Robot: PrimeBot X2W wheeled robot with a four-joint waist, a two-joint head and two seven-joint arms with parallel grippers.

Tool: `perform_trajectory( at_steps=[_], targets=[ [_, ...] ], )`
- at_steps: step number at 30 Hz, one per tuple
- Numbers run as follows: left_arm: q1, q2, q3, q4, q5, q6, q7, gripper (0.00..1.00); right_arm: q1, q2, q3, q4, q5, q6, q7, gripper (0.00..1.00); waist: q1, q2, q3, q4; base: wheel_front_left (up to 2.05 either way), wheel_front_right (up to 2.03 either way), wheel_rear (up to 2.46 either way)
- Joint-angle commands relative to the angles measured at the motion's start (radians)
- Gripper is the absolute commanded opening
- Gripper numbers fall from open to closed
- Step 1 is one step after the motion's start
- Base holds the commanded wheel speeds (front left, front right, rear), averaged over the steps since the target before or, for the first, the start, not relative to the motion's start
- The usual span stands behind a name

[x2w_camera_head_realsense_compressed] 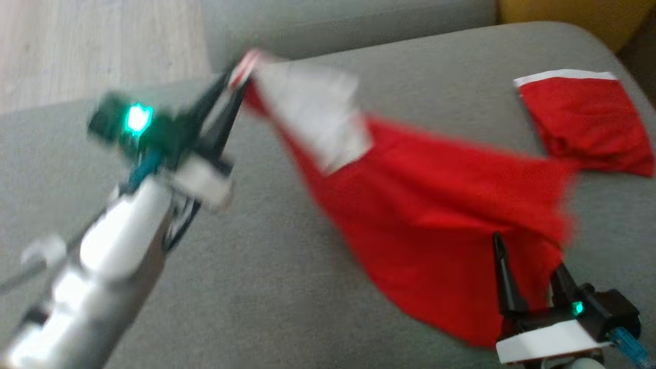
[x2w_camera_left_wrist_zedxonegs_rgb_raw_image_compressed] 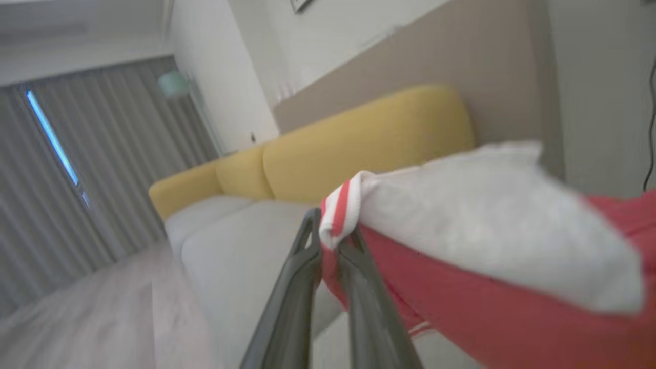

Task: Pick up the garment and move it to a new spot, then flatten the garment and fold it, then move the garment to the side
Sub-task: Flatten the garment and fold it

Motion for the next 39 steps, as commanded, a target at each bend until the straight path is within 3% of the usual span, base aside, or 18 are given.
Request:
perform_trajectory(
  at_steps=[1, 7, 13, 14, 16, 17, 23, 29, 35, 39],
  targets=[
    [-0.010, 0.053, 0.072, -0.033, 0.002, 0.026, -0.002, 0.00, -0.023, -0.002, 0.019, -0.031, -0.007, 0.007, -0.006, 1.00, 0.0000, 0.0000, 0.027, 0.026, 0.00, 0.00, 0.00],
    [0.243, 0.086, 0.194, -0.063, -0.008, 0.077, -0.002, 0.00, -0.029, -0.007, 0.004, -0.029, -0.004, 0.007, -0.006, 1.00, 0.0000, 0.0000, 0.049, 0.054, 0.00, 0.00, 0.00],
    [0.438, 0.067, 0.279, -0.093, -0.008, 0.072, -0.002, 0.00, -0.028, -0.007, -0.002, -0.026, -0.005, 0.007, -0.006, 1.00, 0.0000, 0.0000, 0.038, 0.077, 0.00, 0.00, 0.00],
    [0.467, 0.058, 0.287, -0.092, -0.011, 0.069, -0.002, 0.05, -0.026, -0.006, -0.002, -0.026, -0.005, 0.007, -0.006, 1.00, 0.0000, 0.0000, 0.035, 0.082, 0.00, 0.00, 0.00],
    [0.517, 0.044, 0.294, -0.084, -0.009, 0.062, -0.002, 0.77, -0.021, -0.004, -0.002, -0.024, -0.005, 0.007, -0.006, 1.00, 0.0000, 0.0000, 0.027, 0.089, 0.00, 0.00, 0.00],
    [0.540, 0.037, 0.296, -0.078, -0.009, 0.060, -0.002, 1.00, -0.019, -0.004, -0.001, -0.023, -0.005, 0.007, -0.006, 1.00, 0.0000, 0.0000, 0.024, 0.091, 0.00, 0.00, 0.00],
    [0.647, 0.020, 0.311, -0.119, 0.046, 0.100, -0.002, 1.00, -0.009, -0.002, -0.005, -0.024, -0.004, 0.007, -0.006, 1.00, 0.0000, 0.0000, 0.006, 0.100, 0.00, 0.00, 0.00],
    [0.658, 0.040, 0.269, -0.239, 0.222, 0.168, -0.002, 1.00, -0.002, 0.001, -0.005, -0.034, -0.004, 0.007, -0.006, 1.00, 0.0000, 0.0000, 0.018, 0.119, 0.00, 0.00, 0.00],
    [0.577, 0.051, 0.168, -0.156, 0.357, 0.157, 0.026, 1.00, -0.021, 0.001, 0.020, -0.026, -0.004, 0.007, -0.006, 1.00, 0.0000, 0.0000, 0.027, 0.109, 0.00, 0.00, 0.00],
    [0.580, 0.035, 0.159, -0.098, 0.340, 0.148, 0.048, 1.00, -0.027, -0.006, 0.023, -0.026, 0.000, 0.007, -0.006, 1.00, 0.0000, 0.0000, 0.030, 0.093, 0.00, 0.00, 0.00]
  ],
)
